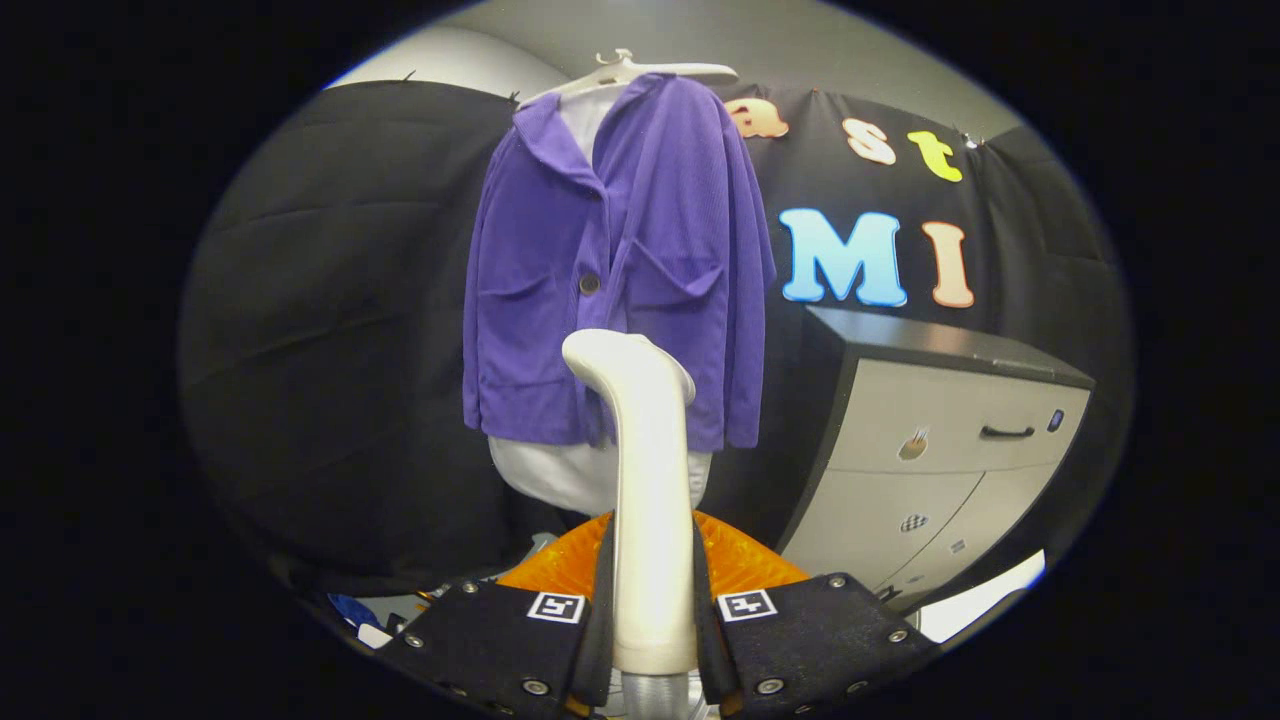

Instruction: Iron the clothes twice with a garment steamer, once on the left side and once on the right side.

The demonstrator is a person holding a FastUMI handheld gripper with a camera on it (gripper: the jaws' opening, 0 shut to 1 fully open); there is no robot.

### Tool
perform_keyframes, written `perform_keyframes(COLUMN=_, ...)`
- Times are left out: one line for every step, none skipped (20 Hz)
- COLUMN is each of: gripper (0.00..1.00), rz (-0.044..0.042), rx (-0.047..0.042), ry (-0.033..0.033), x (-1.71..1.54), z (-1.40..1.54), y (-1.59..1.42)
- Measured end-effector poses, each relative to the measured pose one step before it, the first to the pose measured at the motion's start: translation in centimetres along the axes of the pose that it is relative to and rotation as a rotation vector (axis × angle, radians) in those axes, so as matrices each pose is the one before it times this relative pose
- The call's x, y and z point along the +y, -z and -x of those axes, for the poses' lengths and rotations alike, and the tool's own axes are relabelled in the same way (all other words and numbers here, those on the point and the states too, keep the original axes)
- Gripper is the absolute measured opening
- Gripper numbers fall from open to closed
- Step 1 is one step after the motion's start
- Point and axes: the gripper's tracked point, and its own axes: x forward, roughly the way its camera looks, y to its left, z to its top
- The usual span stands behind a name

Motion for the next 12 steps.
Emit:
perform_keyframes(gripper=0.34, rz=-0.00463, rx=-0.03248, ry=-0.00191, x=-0.114, z=0.358, y=-1.702)
perform_keyframes(gripper=0.34, rz=0.0, rx=-0.03714, ry=0.00066, x=-0.048, z=0.332, y=-1.693)
perform_keyframes(gripper=0.34, rz=0.00625, rx=-0.04322, ry=0.0051, x=-0.274, z=-0.03, y=-1.917)
perform_keyframes(gripper=0.34, rz=0.00588, rx=-0.03587, ry=0.00664, x=-0.224, z=-0.152, y=-1.756)
perform_keyframes(gripper=0.34, rz=0.00264, rx=-0.02104, ry=0.0034, x=-0.069, z=-0.019, y=-1.343)
perform_keyframes(gripper=0.34, rz=-0.00751, rx=-0.02353, ry=0.00056, x=-0.073, z=-0.094, y=-1.376)
perform_keyframes(gripper=0.34, rz=-0.00772, rx=-0.02339, ry=-0.00128, x=0.044, z=-0.311, y=-1.382)
perform_keyframes(gripper=0.34, rz=-0.00342, rx=-0.01982, ry=-0.00159, x=0.031, z=-0.391, y=-1.297)
perform_keyframes(gripper=0.34, rz=0.0012, rx=-0.02159, ry=-0.00375, x=0.095, z=-0.537, y=-1.366)
perform_keyframes(gripper=0.34, rz=-0.00033, rx=-0.02341, ry=-0.00153, x=0.124, z=-0.376, y=-1.474)
perform_keyframes(gripper=0.34, rz=-0.0026, rx=-0.02114, ry=-0.00263, x=0.202, z=-0.345, y=-1.453)
perform_keyframes(gripper=0.34, rz=-0.00289, rx=-0.02205, ry=-0.00562, x=0.279, z=-0.543, y=-1.312)
